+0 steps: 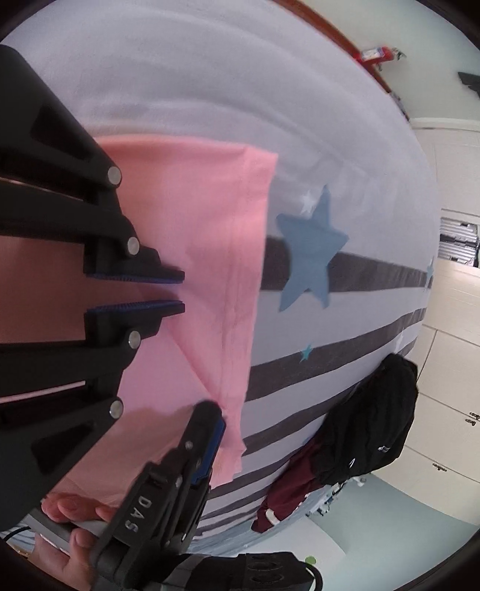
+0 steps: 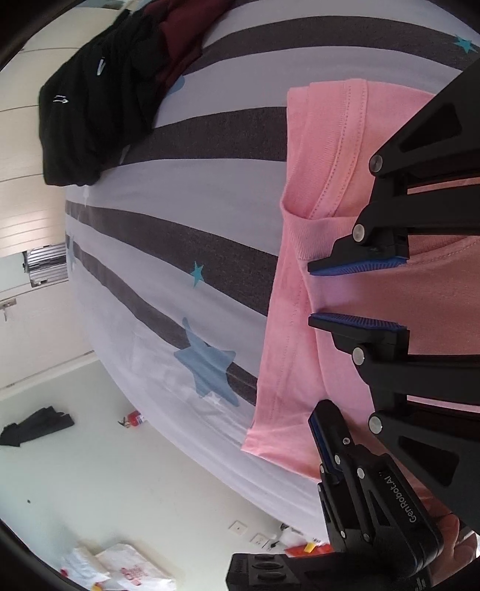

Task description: Fold clothes

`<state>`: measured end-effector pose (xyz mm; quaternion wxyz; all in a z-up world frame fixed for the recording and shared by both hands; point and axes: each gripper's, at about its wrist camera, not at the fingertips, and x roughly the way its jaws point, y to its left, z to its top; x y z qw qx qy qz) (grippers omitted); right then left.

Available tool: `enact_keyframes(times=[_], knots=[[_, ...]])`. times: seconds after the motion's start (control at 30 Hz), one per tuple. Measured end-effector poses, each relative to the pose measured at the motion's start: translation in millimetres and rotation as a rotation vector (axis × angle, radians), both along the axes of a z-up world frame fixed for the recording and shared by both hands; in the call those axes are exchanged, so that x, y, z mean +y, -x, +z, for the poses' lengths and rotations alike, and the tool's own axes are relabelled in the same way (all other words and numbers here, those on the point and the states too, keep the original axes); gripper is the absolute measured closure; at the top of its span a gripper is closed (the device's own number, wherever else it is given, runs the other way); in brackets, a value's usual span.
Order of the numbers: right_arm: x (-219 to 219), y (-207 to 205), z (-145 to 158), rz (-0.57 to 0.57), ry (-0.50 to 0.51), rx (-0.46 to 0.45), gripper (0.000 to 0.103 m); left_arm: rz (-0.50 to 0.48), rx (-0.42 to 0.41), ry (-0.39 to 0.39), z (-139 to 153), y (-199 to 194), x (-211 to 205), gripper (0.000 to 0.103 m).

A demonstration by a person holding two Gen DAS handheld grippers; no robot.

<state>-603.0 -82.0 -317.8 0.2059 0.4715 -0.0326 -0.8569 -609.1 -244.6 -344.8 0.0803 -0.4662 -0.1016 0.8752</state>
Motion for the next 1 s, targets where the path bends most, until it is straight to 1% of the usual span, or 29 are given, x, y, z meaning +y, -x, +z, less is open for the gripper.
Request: enact_keyframes(times=[0.03,0.13,0.17,0.2,0.23,0.27,0.3,0.33,0.4,0.47,0.57,0.63,0.67,0.77,0.87,0.93,1.0], knots=[[1.5,0.9,1.6,-0.001,0.003,0.001,0.087,0.012,0.009,0.008,3.2,0.7,-4.1,0.094],[8.9,2.0,11.3,-0.011,0.011,0.018,0.087,0.056,0.021,0.023,7.2,3.7,-22.8,0.094],[11.3,2.4,14.5,-0.014,0.014,0.024,0.087,0.071,0.019,0.029,6.2,5.7,-30.0,0.094],[14.0,2.5,16.3,-0.024,0.013,0.030,0.084,0.084,0.011,0.033,4.1,6.5,-35.7,0.094],[16.8,2.2,16.4,-0.040,0.006,0.034,0.083,0.088,-0.009,0.031,-1.3,6.4,-39.6,0.094],[20.5,5.0,12.8,-0.056,0.004,0.020,0.083,0.083,-0.028,0.028,-8.2,7.8,-43.9,0.094],[23.8,10.4,6.3,-0.067,0.006,-0.008,0.084,0.071,-0.028,0.026,-11.5,8.0,-45.8,0.094],[24.0,13.4,3.5,-0.063,0.001,-0.015,0.083,0.059,-0.022,0.036,-11.6,7.9,-45.7,0.094],[21.1,17.5,2.5,-0.040,-0.022,-0.005,0.083,0.060,-0.026,0.034,-10.6,9.4,-47.0,0.094],[27.0,20.3,7.6,-0.056,-0.022,0.004,0.084,0.084,-0.028,0.018,-8.5,9.9,-51.7,0.094],[41.0,23.9,18.8,-0.103,-0.007,0.019,0.083,0.108,0.001,0.032,-0.4,8.5,-55.7,0.094],[52.7,25.2,25.6,-0.139,0.004,0.028,0.083,0.104,-0.018,0.035,-2.9,11.4,-55.5,0.094],[60.7,24.5,25.2,-0.158,0.005,0.025,0.083,0.106,-0.030,0.037,-4.3,13.1,-55.7,0.094],[75.8,27.4,10.0,-0.181,-0.035,-0.011,0.083,0.138,-0.035,0.040,-3.4,15.2,-61.0,0.094],[85.4,23.0,0.3,-0.169,-0.080,-0.026,0.086,0.172,-0.024,0.036,5.0,11.4,-71.3,0.094],[87.9,15.6,13.0,-0.174,-0.073,0.008,0.084,0.183,-0.009,0.036,13.9,5.9,-76.2,0.094],[91.4,6.0,27.3,-0.180,-0.053,0.046,0.083,0.144,0.033,0.059,27.7,-6.3,-63.2,0.094]])
